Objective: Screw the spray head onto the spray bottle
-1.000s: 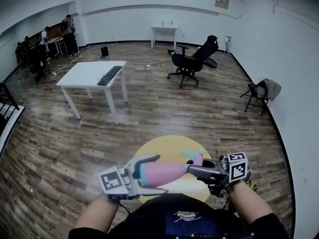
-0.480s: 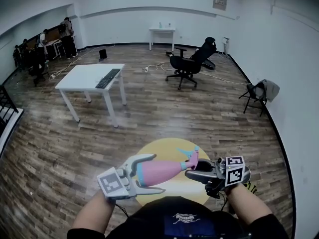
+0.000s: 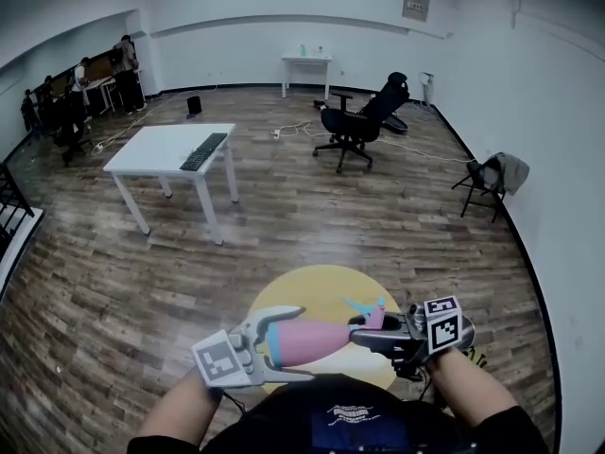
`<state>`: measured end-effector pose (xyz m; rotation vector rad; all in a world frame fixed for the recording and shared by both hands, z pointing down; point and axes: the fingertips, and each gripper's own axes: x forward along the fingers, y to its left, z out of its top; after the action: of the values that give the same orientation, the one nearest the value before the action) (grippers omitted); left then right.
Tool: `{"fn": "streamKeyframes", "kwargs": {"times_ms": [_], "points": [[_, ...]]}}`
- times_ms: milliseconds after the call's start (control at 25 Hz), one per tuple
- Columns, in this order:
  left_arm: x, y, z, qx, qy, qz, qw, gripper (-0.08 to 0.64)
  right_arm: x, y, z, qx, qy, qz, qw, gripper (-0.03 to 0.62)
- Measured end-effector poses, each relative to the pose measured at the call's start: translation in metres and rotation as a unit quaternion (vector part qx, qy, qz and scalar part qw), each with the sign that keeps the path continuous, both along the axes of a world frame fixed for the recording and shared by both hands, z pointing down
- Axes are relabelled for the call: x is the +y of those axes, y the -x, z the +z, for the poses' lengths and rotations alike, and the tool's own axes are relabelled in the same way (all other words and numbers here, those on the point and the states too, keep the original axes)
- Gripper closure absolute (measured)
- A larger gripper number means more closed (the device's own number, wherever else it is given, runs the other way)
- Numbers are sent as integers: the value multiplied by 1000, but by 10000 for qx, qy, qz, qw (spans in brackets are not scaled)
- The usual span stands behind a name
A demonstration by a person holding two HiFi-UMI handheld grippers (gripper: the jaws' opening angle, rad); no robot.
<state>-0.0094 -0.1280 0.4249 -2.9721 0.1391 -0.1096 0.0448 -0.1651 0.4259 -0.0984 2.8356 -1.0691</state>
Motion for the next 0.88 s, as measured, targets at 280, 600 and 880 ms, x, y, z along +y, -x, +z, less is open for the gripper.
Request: {"fn": "streamKeyframes", "kwargs": {"times_ms": [280, 600, 880], "points": [[-8, -2, 31, -1251, -1493, -508, 9795, 31, -3, -5, 15, -427, 604, -3, 9973, 438], [1, 8, 17, 590, 1420, 385, 9874, 35, 10, -3, 16, 692, -802, 89, 9943, 301], [8, -5, 29, -741, -662, -49, 9950, 35, 14, -2, 12, 31, 53, -300, 9995, 431]]}}
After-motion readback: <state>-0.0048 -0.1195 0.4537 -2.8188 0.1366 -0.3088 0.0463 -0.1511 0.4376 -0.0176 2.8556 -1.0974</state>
